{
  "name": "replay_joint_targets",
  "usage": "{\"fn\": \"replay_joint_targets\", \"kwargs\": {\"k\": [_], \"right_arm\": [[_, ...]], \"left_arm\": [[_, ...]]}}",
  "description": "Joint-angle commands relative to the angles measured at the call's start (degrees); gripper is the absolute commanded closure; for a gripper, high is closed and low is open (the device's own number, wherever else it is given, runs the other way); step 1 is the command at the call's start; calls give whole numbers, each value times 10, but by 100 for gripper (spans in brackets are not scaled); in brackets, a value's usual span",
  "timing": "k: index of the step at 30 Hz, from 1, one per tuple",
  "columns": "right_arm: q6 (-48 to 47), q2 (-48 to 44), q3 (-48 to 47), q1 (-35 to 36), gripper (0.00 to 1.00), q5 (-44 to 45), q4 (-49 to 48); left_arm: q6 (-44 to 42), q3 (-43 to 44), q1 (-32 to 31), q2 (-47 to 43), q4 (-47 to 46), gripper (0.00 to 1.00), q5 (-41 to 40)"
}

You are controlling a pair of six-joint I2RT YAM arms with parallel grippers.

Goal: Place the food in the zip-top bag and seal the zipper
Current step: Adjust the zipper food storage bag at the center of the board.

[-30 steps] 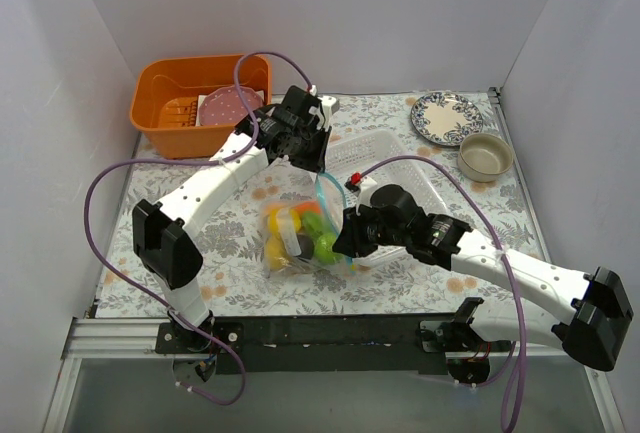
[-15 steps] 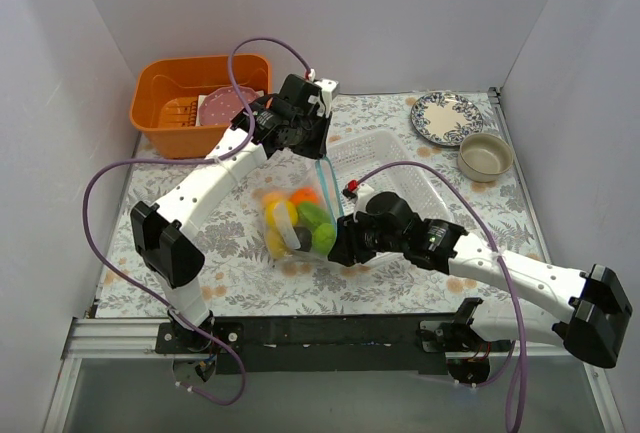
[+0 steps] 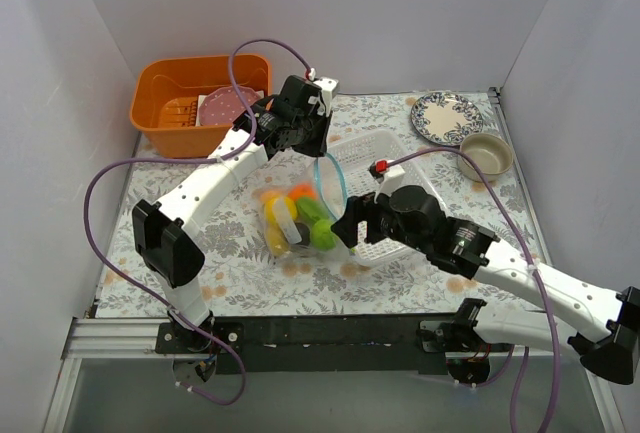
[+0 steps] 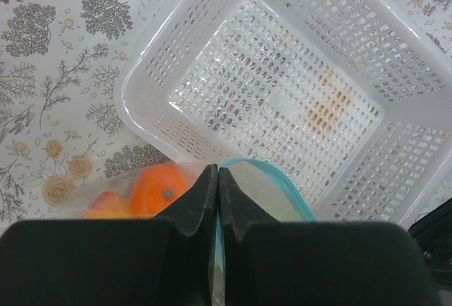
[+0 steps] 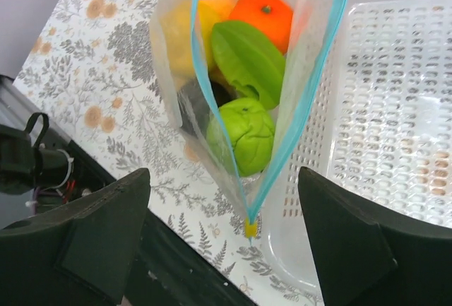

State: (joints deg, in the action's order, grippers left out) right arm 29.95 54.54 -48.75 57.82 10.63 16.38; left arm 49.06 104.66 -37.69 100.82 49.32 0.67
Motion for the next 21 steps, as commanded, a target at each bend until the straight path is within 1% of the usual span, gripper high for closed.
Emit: {"fn": "replay_joint_targets", "kwargs": {"k": [1,2,4,6,9,12,15,16,18,21], "right_arm": [[-39,45,-58,-2,3,57,13],[-52,57,-69,-3,2,61,17],[-64,90,-84,-14,2,64,20],[-72,108,-100,-23,2,33,10],[-80,128,-114,-29,2,16,-11],[-75,152,-129,-31,2,45,7],[-70,159,-122,-39,2,57,3],[-70,159,-120,-53,2,51,1],[-70,163,-108,-69,2,14,-20],[-72,167,-97,-115,2,-40,-48]], "left_arm": [[-6,-7,3,-28,-27,100,10],[-6,-6,3,-27,-27,100,8],[-6,-5,3,-28,-30,100,10],[-7,-5,3,-27,-31,100,10],[-6,-3,3,-26,-31,100,7],[-5,-2,3,-28,-33,100,7],[-5,-4,3,-33,-34,100,7],[-4,-3,3,-33,-33,100,9],[-2,-8,3,-38,-34,100,11],[0,-21,3,-45,-45,100,16]]}}
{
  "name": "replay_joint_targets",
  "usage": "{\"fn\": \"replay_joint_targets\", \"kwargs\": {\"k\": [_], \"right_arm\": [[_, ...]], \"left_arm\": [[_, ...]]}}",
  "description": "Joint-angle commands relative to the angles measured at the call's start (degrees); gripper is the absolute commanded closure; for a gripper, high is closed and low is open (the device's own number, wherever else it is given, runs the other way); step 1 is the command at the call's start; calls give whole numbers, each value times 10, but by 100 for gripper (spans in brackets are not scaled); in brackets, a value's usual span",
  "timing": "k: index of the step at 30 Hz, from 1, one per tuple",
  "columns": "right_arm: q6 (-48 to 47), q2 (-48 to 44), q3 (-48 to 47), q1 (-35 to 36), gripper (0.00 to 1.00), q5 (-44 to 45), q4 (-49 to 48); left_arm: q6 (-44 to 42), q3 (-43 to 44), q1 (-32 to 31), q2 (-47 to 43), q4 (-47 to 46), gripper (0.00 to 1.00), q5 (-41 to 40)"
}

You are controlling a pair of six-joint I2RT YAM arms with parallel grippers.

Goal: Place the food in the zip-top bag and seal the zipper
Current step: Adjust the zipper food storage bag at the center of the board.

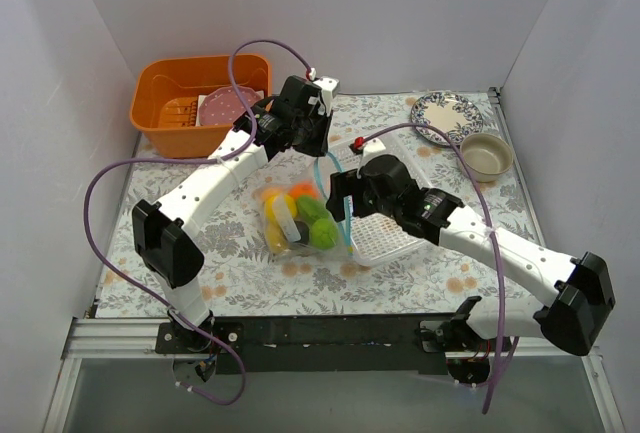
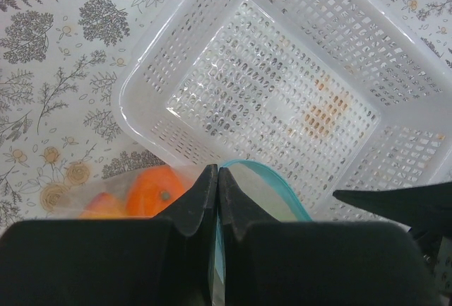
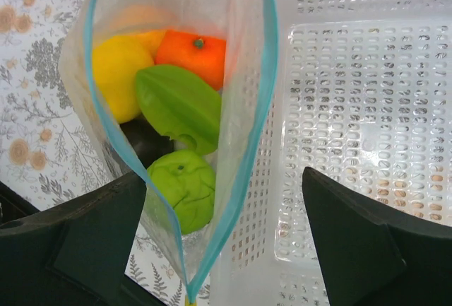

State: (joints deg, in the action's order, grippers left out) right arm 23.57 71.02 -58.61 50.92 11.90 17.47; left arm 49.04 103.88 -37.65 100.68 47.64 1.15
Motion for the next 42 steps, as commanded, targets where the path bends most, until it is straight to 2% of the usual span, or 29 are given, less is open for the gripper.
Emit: {"fn": "replay_joint_targets", "kwargs": {"k": [1,5,10,16,27,35,38,39,41,42], "right_arm": [[-15,4,3,-54,2,-68,-67],[-29,27,-9,-78,2,-153,-89],[-34,60,-24,-79,2,-207,-84],[-20,9,38,-80,2,-208,-147],[-31,74,-18,-81,2,-211,-123],[-32,97,-40,-81,2,-229,-129],[-27,92,-32,-81,17,-231,-139],[-22,90,-29,-81,31,-229,-140],[-22,89,-26,-81,43,-225,-141],[-20,88,-25,-81,54,-224,-140]], "left_arm": [[1,-15,2,-44,-31,100,12],[3,-17,2,-42,-35,100,20],[3,-14,2,-37,-40,100,17],[-1,-3,2,-27,-34,100,15],[17,-7,2,-29,-44,99,40],[46,-10,2,-19,-69,96,32],[48,-12,2,-14,-72,93,28],[49,-14,2,-13,-73,91,25],[51,-17,2,-14,-76,90,18],[54,-19,2,-16,-79,85,13]]}}
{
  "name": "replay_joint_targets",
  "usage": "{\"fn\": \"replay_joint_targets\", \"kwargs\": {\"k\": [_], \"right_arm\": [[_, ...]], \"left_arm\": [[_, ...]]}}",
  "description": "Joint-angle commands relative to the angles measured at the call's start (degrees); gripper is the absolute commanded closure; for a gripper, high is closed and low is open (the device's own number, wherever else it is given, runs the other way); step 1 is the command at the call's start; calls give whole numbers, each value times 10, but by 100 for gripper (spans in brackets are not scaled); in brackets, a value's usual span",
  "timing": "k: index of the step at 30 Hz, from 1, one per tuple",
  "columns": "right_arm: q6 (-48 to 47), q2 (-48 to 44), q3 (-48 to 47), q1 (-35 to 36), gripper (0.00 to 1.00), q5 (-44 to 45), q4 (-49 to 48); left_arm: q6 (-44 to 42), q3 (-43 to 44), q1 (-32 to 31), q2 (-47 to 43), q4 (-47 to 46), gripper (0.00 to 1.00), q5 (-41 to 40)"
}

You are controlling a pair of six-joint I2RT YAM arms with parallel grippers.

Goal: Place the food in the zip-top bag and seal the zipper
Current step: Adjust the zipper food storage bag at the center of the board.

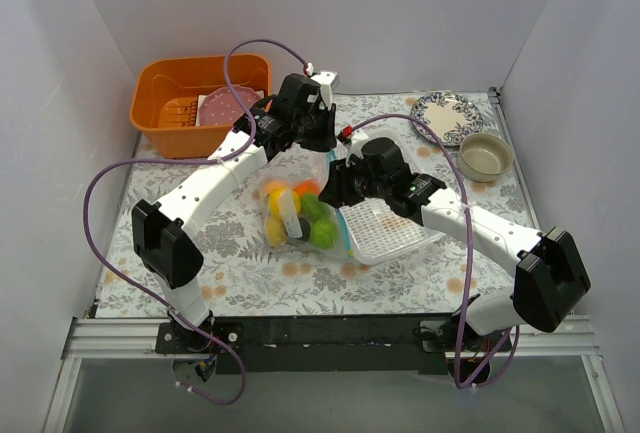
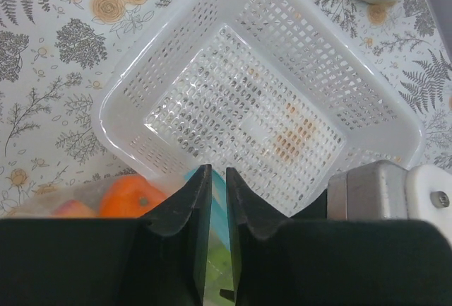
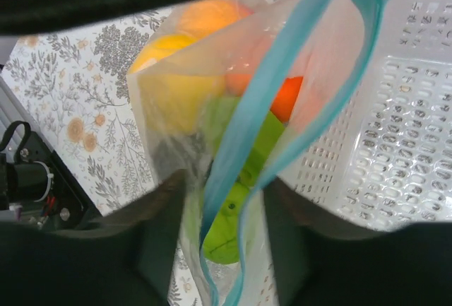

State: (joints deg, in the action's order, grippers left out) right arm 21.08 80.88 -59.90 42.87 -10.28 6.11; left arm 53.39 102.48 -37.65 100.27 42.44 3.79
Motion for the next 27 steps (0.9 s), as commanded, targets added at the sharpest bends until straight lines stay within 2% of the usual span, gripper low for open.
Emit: {"fn": "replay_joint_targets", "kwargs": {"k": [1,3,5,6,7,10,11,12,13,16,23,27], "right_arm": [[7,-11,-12,-1,58,-1,-25],[11,-11,-7,-1,65,1,-24],[17,-9,-3,-1,65,1,-26],[18,-8,1,-1,69,0,-28],[19,-8,1,-1,71,1,-27],[22,-9,7,-1,70,9,-27],[21,-10,8,-1,68,16,-26],[20,-12,9,-2,54,22,-25],[20,-13,9,-2,45,29,-21],[13,-19,8,-2,33,54,-16],[-1,-11,7,-20,30,45,-10],[-3,-3,19,-38,30,8,-32]], "left_arm": [[11,-7,2,-15,-29,81,-23],[14,-10,2,-21,-35,75,-32],[16,-10,2,-26,-38,69,-57],[17,-13,2,-31,-39,66,-62],[17,-14,2,-34,-37,60,-83],[20,-22,3,-49,-31,57,-120],[24,-26,4,-54,-31,48,-141],[27,-32,5,-62,-32,47,-149],[31,-42,6,-75,-31,47,-156],[44,-61,13,-100,-35,44,-178],[74,-119,20,-167,-31,43,-173],[95,-164,20,-218,-30,43,-165]]}}
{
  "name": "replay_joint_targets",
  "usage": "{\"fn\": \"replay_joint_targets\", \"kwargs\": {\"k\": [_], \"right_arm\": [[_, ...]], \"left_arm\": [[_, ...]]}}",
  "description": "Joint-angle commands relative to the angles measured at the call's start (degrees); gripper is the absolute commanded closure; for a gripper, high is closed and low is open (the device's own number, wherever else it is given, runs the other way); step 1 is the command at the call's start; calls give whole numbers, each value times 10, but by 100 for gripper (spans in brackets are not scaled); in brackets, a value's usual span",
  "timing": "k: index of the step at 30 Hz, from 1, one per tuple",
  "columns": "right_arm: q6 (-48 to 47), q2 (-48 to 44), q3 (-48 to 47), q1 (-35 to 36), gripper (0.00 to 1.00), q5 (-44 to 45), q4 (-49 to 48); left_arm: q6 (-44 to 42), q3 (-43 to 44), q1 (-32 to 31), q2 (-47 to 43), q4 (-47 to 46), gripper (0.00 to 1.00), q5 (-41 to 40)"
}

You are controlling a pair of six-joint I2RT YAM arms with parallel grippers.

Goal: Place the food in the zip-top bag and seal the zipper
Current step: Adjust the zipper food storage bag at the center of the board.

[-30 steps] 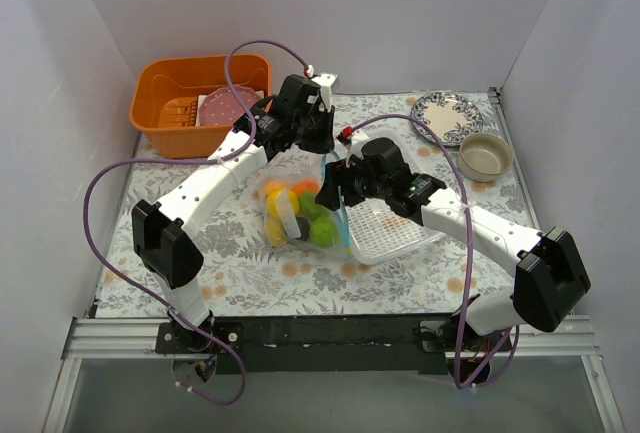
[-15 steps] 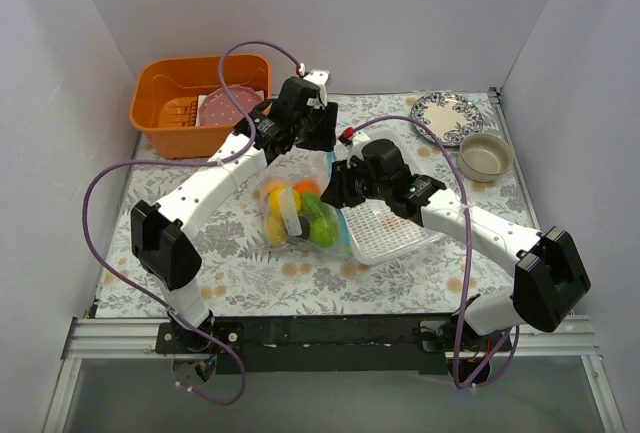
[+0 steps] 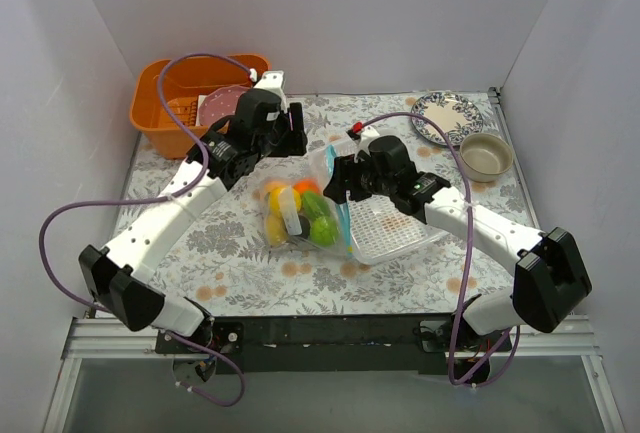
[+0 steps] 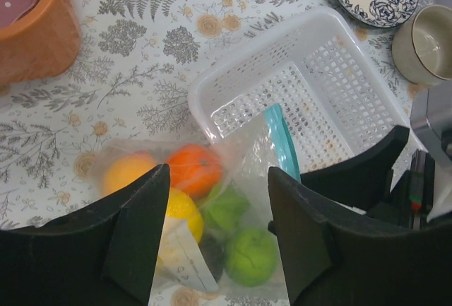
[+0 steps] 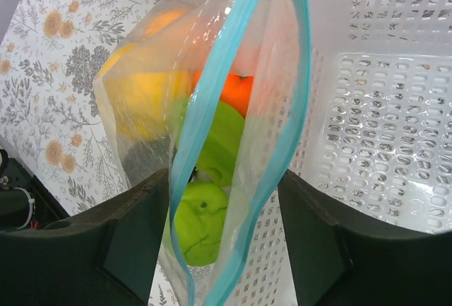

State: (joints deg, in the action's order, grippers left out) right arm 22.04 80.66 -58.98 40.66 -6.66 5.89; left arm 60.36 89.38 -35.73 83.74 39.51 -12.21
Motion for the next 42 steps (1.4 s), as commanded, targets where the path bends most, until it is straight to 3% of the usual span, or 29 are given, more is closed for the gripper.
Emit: {"fn": "replay_joint_targets", "kwargs": {"k": [1,10,14,17,23,30,42], "right_arm": [[-14,0,11,-18,30,-35,-33],[-14,22,23,-29,34,-118,-75],[-12,22,27,-31,42,-122,-77],[-11,18,33,-31,55,-118,-76],[-4,11,40,-32,96,-112,-77],[42,-2,39,-33,99,-124,-109],[184,19,-66,1,99,-176,-152]], "left_arm": [[32,-41,0,-61,0,43,5],[78,-154,0,-153,-22,44,78],[104,-198,0,-183,-26,45,91],[120,-231,0,-207,-23,46,97],[165,-311,0,-255,-33,49,139],[209,-377,-6,-321,-50,50,164],[241,-327,-6,-372,16,47,-24]]}}
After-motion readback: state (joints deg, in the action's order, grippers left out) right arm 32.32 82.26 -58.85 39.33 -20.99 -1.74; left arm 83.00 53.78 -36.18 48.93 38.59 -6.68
